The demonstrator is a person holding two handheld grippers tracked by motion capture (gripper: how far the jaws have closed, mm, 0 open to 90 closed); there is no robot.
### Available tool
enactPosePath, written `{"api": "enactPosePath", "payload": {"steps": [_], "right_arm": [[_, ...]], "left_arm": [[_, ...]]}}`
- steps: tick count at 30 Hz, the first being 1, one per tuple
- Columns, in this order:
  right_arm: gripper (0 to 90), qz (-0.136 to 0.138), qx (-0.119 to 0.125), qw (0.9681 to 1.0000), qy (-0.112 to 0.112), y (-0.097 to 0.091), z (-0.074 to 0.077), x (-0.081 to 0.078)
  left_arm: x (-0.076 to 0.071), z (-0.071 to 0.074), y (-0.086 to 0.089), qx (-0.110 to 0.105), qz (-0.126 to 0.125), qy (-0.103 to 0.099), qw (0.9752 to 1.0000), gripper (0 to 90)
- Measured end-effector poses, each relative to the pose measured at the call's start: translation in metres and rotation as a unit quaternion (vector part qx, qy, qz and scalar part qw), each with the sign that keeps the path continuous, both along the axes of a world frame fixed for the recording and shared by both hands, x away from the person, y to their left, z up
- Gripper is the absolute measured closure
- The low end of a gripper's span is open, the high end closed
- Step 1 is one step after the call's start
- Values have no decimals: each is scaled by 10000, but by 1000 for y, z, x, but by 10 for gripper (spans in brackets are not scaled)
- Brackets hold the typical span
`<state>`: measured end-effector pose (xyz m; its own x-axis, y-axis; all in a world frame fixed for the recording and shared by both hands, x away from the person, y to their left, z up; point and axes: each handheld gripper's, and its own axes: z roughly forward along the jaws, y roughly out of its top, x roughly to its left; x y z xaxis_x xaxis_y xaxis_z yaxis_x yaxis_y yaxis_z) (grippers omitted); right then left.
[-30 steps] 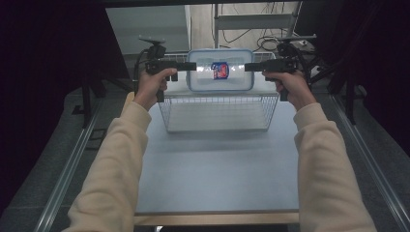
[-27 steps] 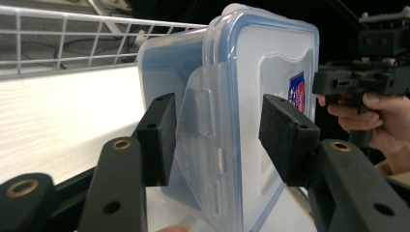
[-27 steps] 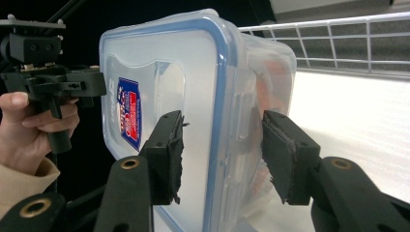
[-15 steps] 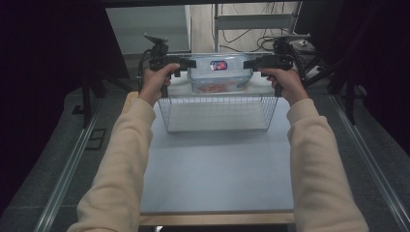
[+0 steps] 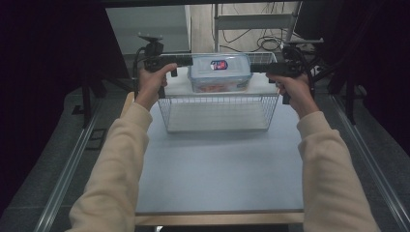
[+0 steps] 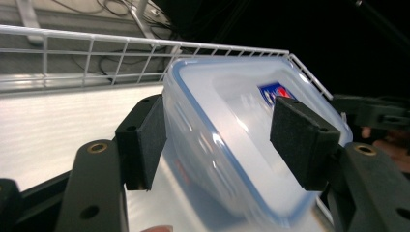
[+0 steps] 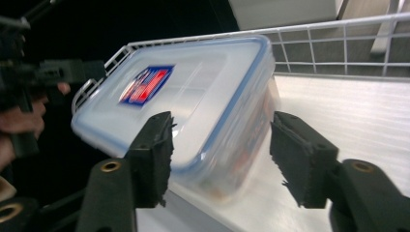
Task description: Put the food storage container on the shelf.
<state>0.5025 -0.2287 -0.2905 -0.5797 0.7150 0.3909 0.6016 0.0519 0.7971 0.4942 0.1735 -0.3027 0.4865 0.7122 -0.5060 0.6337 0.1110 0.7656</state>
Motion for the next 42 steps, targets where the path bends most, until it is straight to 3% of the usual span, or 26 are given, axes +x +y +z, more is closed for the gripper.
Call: {"api": "enactPosePath", "payload": {"steps": [1,5,6,9,11,12,14,15,16,18,19,20,21,23,24,27,29,36,42], "right_arm": [[366,104,-77,9997,-208,-3,0,-13],[340,304,-129,9989,-318,-7,-7,-37],[340,304,-129,9989,-318,-7,-7,-37],[316,450,-256,9976,-458,-10,-19,-66],[308,491,-288,9970,-531,-11,-23,-77],[304,523,-294,9966,-572,-12,-26,-84],[302,556,-285,9961,-616,-13,-29,-90],[297,619,-324,9952,-686,-15,-36,-104],[297,619,-324,9952,-686,-15,-36,-104],[290,694,-446,9939,-737,-17,-46,-118],[287,730,-558,9925,-806,-21,-58,-131],[287,757,-579,9921,-817,-23,-65,-137],[284,795,-580,9918,-810,-25,-72,-143],[281,870,-618,9916,-732,-29,-88,-155],[281,870,-618,9916,-732,-29,-88,-155],[274,938,-680,9916,-577,-33,-116,-170],[274,969,-681,9916,-522,-34,-123,-174],[269,1009,-687,9912,-517,-32,-130,-177],[226,975,-787,9896,-699,-26,-138,-176]], "left_arm": [[-11,1,2,166,-47,-92,9998,353],[-46,-2,0,551,-124,-400,9976,343],[-46,-2,0,551,-124,-400,9976,344],[-72,-8,0,623,-210,-572,9962,338],[-94,-12,1,634,-273,-690,9952,334],[-94,-12,1,634,-273,-690,9952,330],[-110,-16,0,702,-332,-809,9937,328],[-118,-19,0,784,-347,-856,9926,326],[-126,-23,0,805,-373,-888,9921,326],[-142,-32,0,821,-444,-935,9912,326],[-157,-42,0,836,-526,-920,9908,327],[-157,-42,0,836,-526,-920,9908,327],[-174,-52,-2,840,-597,-940,9902,327],[-189,-62,-5,939,-711,-969,9883,327],[-189,-62,-5,939,-711,-969,9883,328],[-206,-80,-9,1057,-794,-985,9863,327],[-208,-88,-10,1062,-809,-950,9865,328],[-207,-104,-10,905,-867,-819,9887,330],[-205,-117,-10,881,-929,-654,9896,327]]}}
